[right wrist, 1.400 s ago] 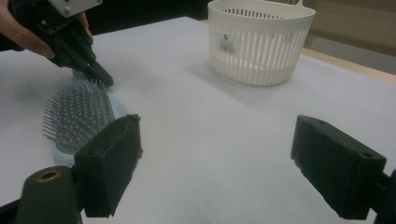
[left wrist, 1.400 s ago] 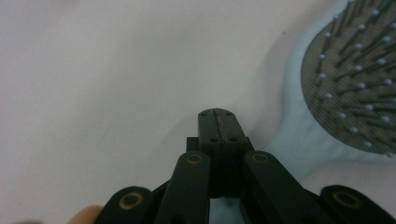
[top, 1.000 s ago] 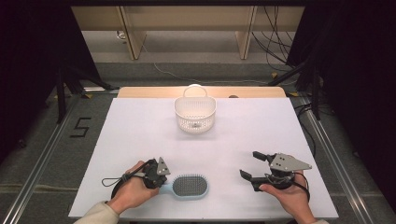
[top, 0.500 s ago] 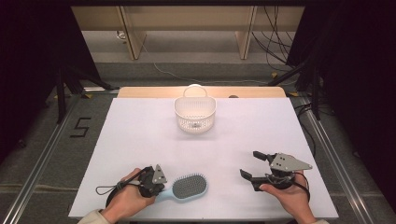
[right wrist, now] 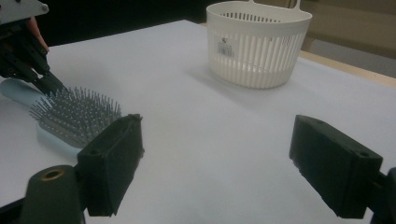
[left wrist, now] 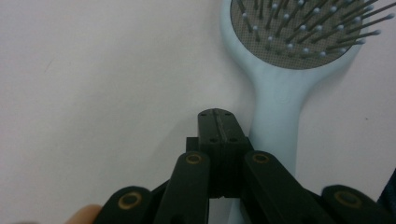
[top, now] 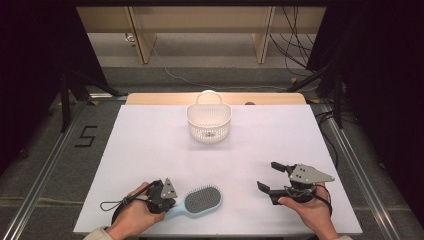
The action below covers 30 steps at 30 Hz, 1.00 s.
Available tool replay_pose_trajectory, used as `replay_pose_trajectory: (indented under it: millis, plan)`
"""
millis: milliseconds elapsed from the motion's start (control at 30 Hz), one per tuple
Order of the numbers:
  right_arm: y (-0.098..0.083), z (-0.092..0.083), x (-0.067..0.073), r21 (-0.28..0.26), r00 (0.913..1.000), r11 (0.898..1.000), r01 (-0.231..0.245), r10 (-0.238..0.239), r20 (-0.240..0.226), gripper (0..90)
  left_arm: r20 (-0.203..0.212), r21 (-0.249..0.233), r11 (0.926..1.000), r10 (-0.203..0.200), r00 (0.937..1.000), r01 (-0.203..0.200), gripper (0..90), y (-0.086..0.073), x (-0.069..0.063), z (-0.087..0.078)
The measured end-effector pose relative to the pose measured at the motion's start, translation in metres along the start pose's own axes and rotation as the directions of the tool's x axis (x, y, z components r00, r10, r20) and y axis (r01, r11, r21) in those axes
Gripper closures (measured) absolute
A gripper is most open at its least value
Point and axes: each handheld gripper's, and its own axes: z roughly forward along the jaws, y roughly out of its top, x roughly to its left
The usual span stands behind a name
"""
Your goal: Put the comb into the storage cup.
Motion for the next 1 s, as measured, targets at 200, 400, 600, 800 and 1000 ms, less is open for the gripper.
replay_pose_trajectory:
  millis: [200,400,600,800,1000]
  plan:
    - [0.0,0.0,0.0,0.0,1.0,1.0,0.001,-0.001,0.0,18.2,0.008,0.0,1.0,-0.004,1.0,0.004,89.4,0.0,0.001,0.0]
    - [0.0,0.0,0.0,-0.001,1.0,1.0,-0.002,0.002,0.0,18.1,0.002,-0.027,0.9996,-0.004,1.0,0.004,86.7,0.004,0.003,-0.006]
    - [0.0,0.0,0.0,-0.002,1.0,1.0,-0.003,0.003,0.001,18.0,-0.021,-0.072,0.9974,-0.011,0.9997,0.009,72.8,0.006,0.008,-0.01]
    - [0.0,0.0,-0.001,-0.002,1.0,1.0,-0.005,0.005,0.001,18.0,0.003,-0.126,0.9883,-0.087,0.9962,0.086,47.6,0.013,0.013,-0.021]
    - [-0.001,0.0,-0.001,-0.001,0.9999,1.0,-0.01,0.01,0.005,17.9,0.045,-0.066,0.997,-0.038,0.9983,0.041,17.2,0.024,0.012,-0.028]
